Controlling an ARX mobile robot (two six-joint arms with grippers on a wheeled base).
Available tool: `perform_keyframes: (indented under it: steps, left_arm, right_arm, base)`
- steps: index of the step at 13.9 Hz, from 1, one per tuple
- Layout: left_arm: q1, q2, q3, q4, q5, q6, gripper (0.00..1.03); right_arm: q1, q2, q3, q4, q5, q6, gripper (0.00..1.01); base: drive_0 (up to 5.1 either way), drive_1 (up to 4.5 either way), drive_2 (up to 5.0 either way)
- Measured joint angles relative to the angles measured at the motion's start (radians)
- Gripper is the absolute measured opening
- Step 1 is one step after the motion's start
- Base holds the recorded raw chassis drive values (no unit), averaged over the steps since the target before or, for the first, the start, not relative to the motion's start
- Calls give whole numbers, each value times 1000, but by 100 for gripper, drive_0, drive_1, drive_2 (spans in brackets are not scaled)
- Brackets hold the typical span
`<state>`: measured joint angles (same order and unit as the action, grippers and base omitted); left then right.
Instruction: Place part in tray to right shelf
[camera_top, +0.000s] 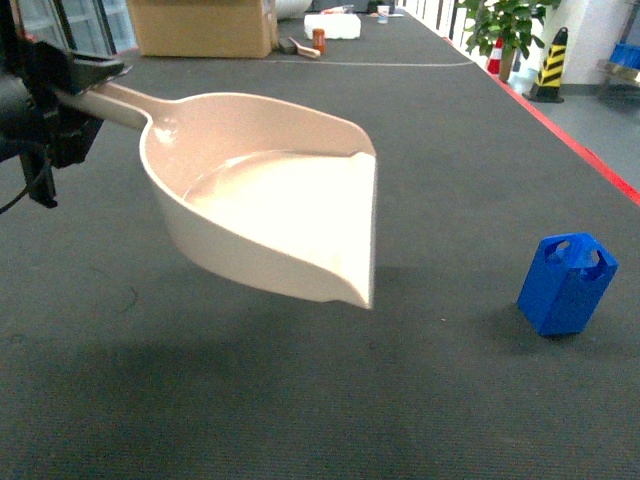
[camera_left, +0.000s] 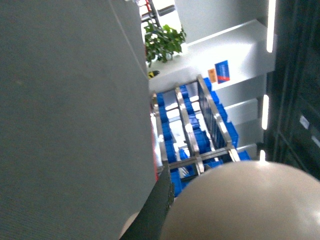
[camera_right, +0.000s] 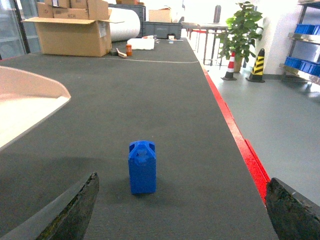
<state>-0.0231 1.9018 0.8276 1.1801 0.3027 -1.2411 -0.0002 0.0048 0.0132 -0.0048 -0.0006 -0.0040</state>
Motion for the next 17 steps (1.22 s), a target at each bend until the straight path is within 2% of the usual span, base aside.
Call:
perform_keyframes:
  steps: [4,6,10,13,14,15,17]
  left_arm:
    - [-183,-1,-7,104,-48,-93,13]
    - [-231,48,-5,97,-51,-138,13]
    - [-256,76,-5,100,-85,-198,13]
    - [-256,76,-5,100,-86,-201,13]
    - [-256,76,-5,100,-87,-201,13]
    - [-255,76,-5,100,-90,-201,13]
    - [-255,76,-5,99,-90,-203,13]
  right_arm:
    - [0,0,0,0,0,0,98]
    - [0,0,0,0,0,0,98]
    - [0,0,0,0,0,0,98]
    - [0,0,0,0,0,0,98]
    - [17,21,21,-82,51,-15,98]
    - [43,204,61,-107,130,-41,98]
    - [-15,518,73,122,89,-41,98]
  base:
    - [0,0,0]
    - [0,0,0]
    - [0,0,0]
    - [0,0,0]
    - [0,0,0]
    - [0,0,0]
    - [0,0,0]
